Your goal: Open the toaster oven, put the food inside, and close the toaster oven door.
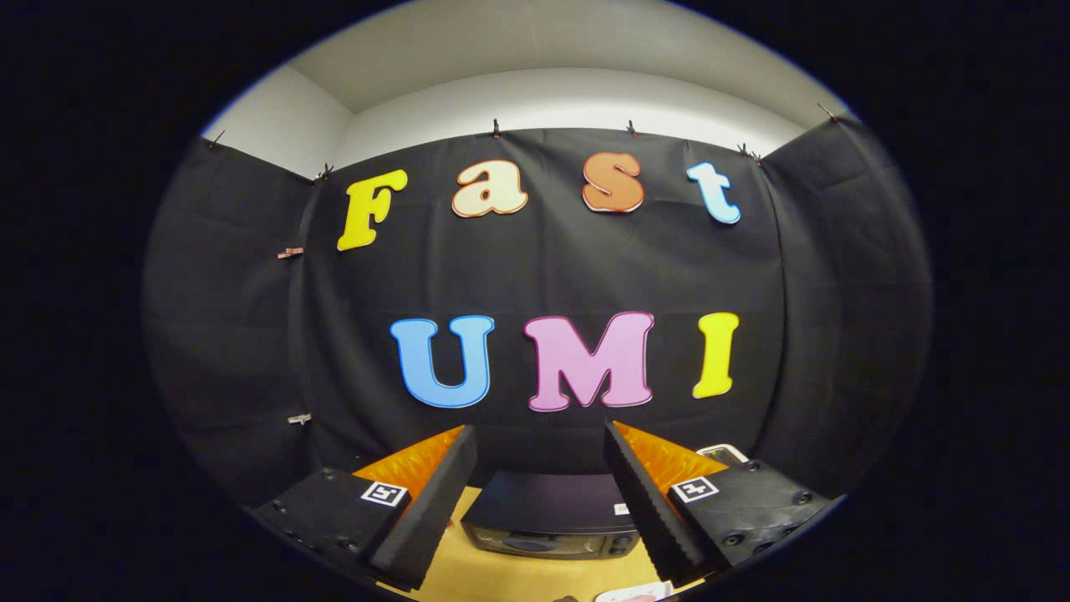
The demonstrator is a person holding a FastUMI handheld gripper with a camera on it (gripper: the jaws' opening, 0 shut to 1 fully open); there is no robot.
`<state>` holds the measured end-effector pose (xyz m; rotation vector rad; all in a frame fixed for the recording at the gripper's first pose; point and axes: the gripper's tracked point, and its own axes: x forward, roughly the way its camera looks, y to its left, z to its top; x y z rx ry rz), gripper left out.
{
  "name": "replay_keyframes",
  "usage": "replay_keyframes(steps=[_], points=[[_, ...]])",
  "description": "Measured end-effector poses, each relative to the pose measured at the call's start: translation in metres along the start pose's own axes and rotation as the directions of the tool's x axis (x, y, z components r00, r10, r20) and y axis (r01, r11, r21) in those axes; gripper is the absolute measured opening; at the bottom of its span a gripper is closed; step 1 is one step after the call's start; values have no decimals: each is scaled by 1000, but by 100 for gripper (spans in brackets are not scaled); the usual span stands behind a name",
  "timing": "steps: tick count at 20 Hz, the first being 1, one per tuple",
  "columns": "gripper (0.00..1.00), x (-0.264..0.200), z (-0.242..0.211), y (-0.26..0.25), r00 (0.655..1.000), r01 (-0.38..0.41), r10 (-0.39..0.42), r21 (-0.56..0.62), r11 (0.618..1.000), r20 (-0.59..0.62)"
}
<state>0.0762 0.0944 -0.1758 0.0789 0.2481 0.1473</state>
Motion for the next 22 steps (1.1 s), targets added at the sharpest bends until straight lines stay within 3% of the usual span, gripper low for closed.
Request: replay_keyframes(steps=[7, 14, 22], points=[[99, 66, -108, -9, 991, 32, -30, 15, 999, -132], [99, 103, -238, -31, 942, 117, -100, 34, 993, -322], [99, 119, -319, -28, 894, 153, -137, 2, 988, -425]])
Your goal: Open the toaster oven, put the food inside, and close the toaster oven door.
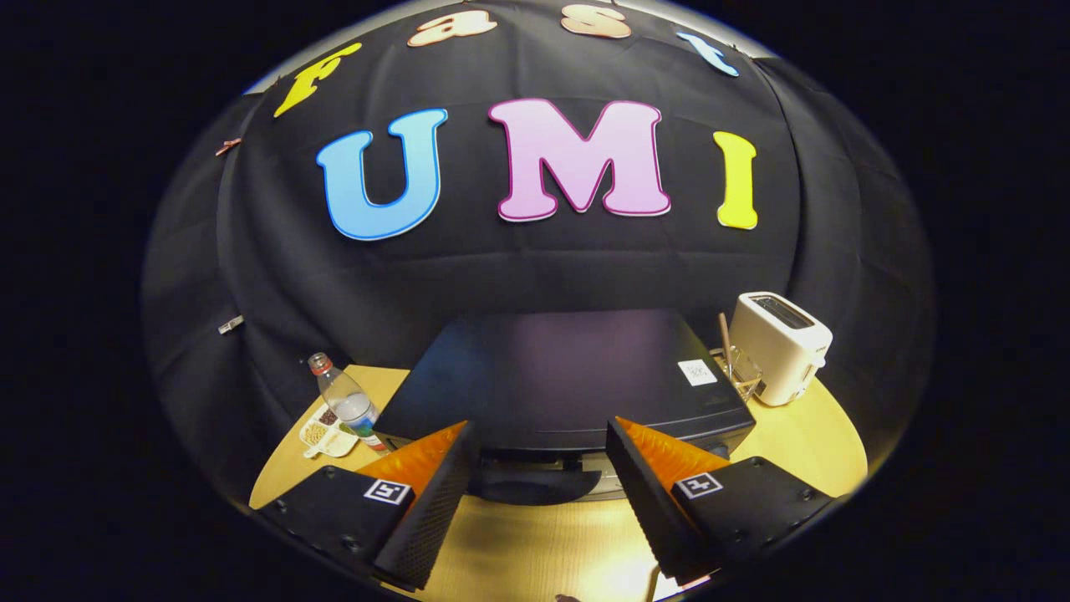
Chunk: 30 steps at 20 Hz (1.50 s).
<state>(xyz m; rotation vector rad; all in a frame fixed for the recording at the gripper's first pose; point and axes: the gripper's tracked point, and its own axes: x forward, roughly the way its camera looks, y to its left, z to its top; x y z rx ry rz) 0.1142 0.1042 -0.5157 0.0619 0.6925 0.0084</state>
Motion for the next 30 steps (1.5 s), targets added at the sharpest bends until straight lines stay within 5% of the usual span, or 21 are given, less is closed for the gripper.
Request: replay_keyframes(steps=[13, 17, 22, 27, 30], points=[[98, 8, -38, 0, 995, 47, -49, -15, 999, -90], [98, -27, -65, 0, 987, 37, -38, -7, 999, -155], [98, -58, -114, -4, 956, 37, -30, 18, 999, -292], [98, -78, -173, -13, 889, 54, -26, 48, 997, -457], [98, -84, -172, -14, 891, 43, -28, 22, 999, -454]])
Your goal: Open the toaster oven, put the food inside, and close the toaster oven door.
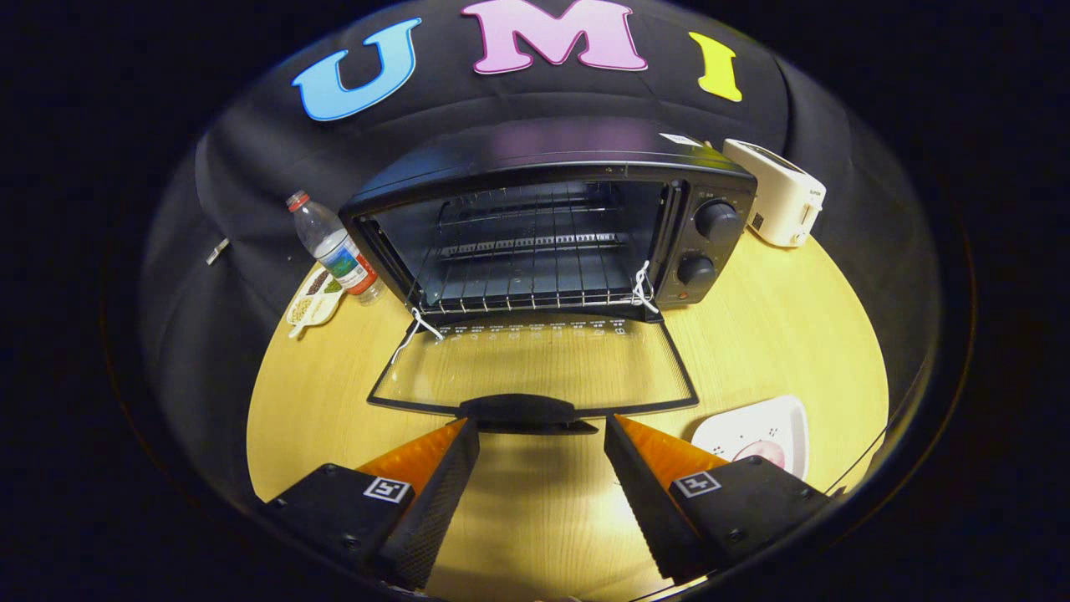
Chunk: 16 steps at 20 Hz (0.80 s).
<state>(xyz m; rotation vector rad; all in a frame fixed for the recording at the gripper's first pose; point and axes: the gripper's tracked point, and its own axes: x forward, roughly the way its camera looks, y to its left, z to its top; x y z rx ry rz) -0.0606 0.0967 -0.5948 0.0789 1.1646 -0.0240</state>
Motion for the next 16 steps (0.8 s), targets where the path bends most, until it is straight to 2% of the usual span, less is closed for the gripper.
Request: replay_keyframes(steps=[7, 10, 13, 16], points=[[98, -9, 11, 14, 997, -80, 80, 8, 997, 20], [98, -27, 25, 3, 990, -123, 123, 0, 992, 62], [98, -54, 40, -46, 984, -125, 122, 11, 992, 128], [99, -71, 30, -113, 990, -87, 81, 50, 995, 112]])
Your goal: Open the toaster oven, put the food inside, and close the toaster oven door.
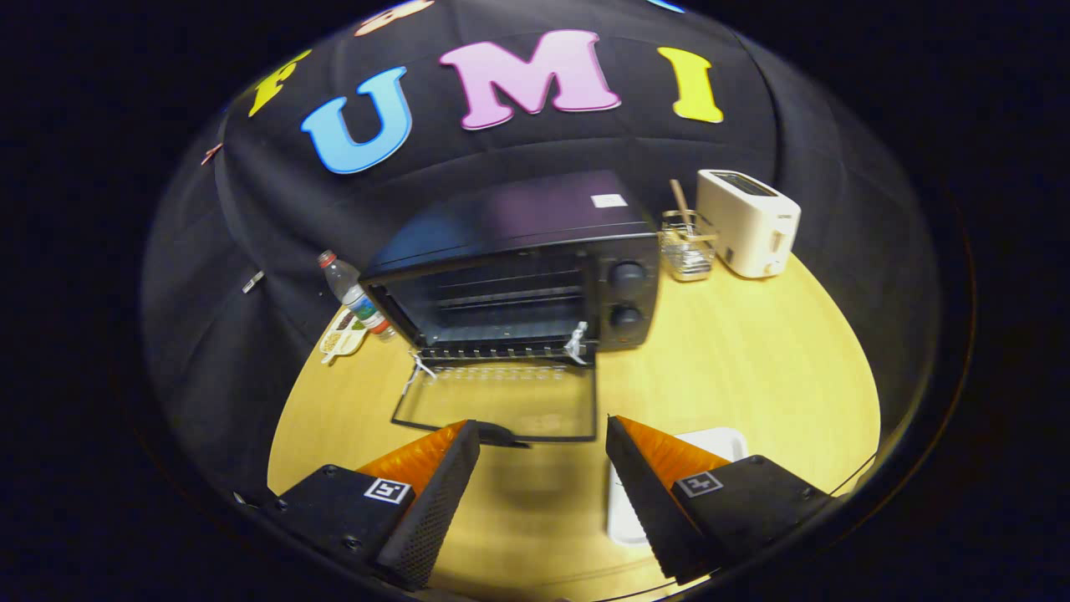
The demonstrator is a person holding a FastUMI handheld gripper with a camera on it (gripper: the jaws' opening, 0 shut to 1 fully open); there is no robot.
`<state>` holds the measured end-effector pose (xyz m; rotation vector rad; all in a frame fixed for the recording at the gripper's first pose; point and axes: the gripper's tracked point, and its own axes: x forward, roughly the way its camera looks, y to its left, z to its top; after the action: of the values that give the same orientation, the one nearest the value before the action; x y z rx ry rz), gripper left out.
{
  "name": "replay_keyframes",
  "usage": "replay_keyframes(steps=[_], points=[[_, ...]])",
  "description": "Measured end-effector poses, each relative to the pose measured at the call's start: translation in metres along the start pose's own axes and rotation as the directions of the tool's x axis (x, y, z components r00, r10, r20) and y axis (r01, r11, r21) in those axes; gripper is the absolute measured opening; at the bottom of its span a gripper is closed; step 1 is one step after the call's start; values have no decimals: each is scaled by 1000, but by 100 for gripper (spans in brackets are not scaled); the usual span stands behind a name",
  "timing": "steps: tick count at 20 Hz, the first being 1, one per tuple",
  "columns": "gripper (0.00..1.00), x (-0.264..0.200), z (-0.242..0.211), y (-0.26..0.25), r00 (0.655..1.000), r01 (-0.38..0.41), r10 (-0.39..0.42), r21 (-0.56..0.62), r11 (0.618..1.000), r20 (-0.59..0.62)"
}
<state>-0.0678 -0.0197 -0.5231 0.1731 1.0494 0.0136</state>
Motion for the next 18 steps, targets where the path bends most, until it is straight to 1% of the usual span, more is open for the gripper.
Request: replay_keyframes(steps=[2, 3, 7, 10, 12, 14, 15, 16, 18], points=[[99, -9, -12, -57, 996, 79, -80, -37, 996, -36], [99, -12, -18, -79, 993, 105, -108, -59, 993, -55], [98, -17, -32, -131, 983, 129, -139, -88, 988, -118], [98, -4, -44, -163, 973, 135, -151, -99, 986, -173], [94, 10, -54, -176, 964, 135, -150, -80, 988, -222], [81, 24, -63, -184, 955, 132, -143, -62, 989, -259], [69, 31, -67, -184, 952, 126, -136, -53, 991, -276], [66, 37, -75, -185, 945, 121, -131, -51, 991, -300], [66, 44, -89, -187, 930, 114, -131, -67, 991, -343]])
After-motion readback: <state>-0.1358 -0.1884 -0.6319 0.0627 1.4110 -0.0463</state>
